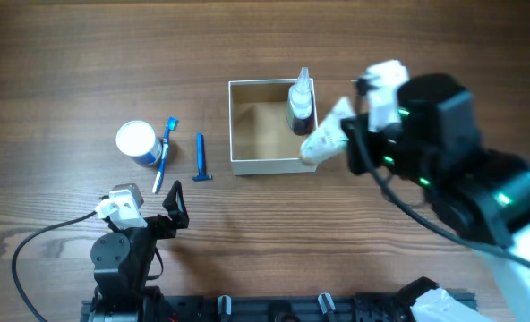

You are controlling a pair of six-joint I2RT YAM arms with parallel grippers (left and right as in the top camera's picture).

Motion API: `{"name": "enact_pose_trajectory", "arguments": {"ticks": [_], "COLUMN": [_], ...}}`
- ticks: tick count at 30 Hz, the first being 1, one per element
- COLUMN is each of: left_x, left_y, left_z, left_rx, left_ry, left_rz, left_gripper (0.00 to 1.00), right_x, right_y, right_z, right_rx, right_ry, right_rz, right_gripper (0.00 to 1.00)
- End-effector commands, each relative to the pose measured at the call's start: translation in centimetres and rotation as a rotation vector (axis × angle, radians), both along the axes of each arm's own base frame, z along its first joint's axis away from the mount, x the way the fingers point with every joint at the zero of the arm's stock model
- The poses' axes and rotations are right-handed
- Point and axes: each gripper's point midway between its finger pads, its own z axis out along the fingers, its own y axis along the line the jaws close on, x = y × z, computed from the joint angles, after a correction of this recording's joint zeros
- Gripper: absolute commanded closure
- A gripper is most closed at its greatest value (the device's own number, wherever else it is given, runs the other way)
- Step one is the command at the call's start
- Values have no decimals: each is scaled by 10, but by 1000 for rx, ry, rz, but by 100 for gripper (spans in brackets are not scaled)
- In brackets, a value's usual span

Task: Pack container
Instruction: 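Lower the Pantene tube into the box beside the soap and release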

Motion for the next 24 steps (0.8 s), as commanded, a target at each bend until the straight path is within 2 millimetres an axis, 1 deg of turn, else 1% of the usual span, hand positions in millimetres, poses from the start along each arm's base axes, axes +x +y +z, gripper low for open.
{"name": "enact_pose_trajectory", "arguments": {"ticks": [1,4,6,7,8,10,12,14,17,19,20,21,22,23,24], "left_x": [0,0,0,0,0,0,0,0,0,0,0,0,0,0,0], "left_y": [-1,-1,-1,-1,-1,-1,-1,-1,-1,-1,-1,-1,-1,-1,-1], "left_z": [1,1,1,1,1,1,1,1,1,1,1,1,1,1,1], "left_rx": [9,9,9,9,9,9,9,9,9,9,9,9,9,9,9], "left_ry": [-9,-9,-9,-8,-9,-9,-9,-9,-9,-9,-9,-8,-9,-9,-9], "left_rz": [-9,-9,-9,-9,-9,-9,-9,-9,-9,-9,-9,-9,-9,-9,-9], "left_gripper": [0,0,0,0,0,0,0,0,0,0,0,0,0,0,0], "right_x": [26,54,61,65,71,77,78,79,83,84,84,84,84,84,84], "right_y": [24,36,40,39,31,25,21,11,12,12,12,12,12,12,12], "right_z": [-14,-37,-48,-56,-67,-79,-93,-111,-132,-139,-140,-140,-140,-138,-135], "right_rx": [20,-7,-20,-39,-84,-134,-175,-235,-258,-254,-247,-242,-236,-230,-224], "right_ry": [29,45,64,78,91,104,137,178,210,220,225,228,230,226,218], "right_rz": [-8,-24,-24,-39,-95,-129,-145,-203,-213,-225,-237,-245,-254,-257,-257], "right_gripper": [96,96,96,96,96,96,96,96,95,95,91,81,64,52,47]}}
